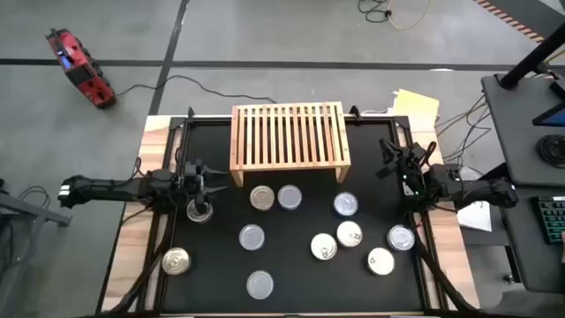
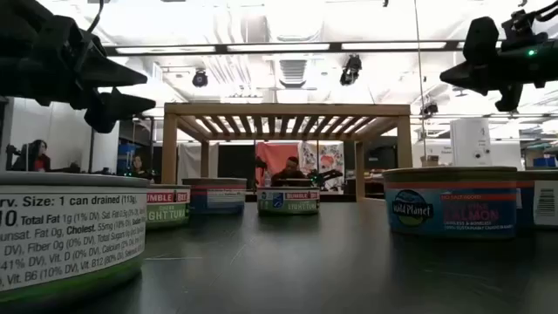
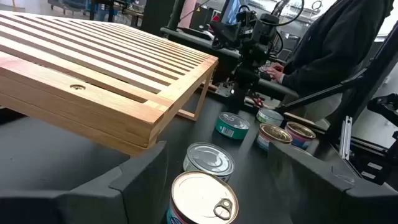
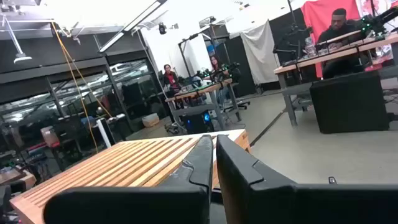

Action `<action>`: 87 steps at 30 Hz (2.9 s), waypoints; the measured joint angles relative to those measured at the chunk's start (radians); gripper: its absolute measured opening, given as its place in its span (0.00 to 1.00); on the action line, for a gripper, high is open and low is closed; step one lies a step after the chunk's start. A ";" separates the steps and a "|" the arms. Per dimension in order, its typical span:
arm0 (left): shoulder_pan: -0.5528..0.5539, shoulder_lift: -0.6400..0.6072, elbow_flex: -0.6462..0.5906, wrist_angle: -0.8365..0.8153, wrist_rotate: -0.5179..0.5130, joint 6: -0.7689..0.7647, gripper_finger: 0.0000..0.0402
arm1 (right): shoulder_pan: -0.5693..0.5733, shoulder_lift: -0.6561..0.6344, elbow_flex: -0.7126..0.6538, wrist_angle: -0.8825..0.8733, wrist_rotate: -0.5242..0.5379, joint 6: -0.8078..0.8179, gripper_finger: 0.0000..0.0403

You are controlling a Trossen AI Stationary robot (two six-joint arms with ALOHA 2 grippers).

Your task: Stack canned seafood by type on shelf

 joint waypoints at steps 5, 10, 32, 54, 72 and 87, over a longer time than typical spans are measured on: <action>0.000 0.000 0.000 0.000 0.000 0.000 0.65 | 0.000 0.000 0.000 0.000 0.000 0.000 0.03; 0.000 0.000 0.000 0.000 0.000 0.000 0.65 | 0.000 0.000 0.000 0.000 0.000 0.000 0.03; 0.000 0.000 0.000 0.000 0.000 0.000 0.65 | 0.000 0.000 0.000 0.000 0.000 0.000 0.03; 0.000 0.000 0.000 0.000 0.000 0.000 0.65 | 0.000 0.000 0.000 0.000 0.000 0.000 0.03; 0.000 0.000 0.000 0.000 0.000 0.000 0.65 | 0.000 0.000 0.000 0.000 0.000 0.000 0.03; 0.000 0.000 0.000 0.000 0.000 0.000 0.65 | 0.000 0.000 0.000 0.004 0.000 0.065 0.03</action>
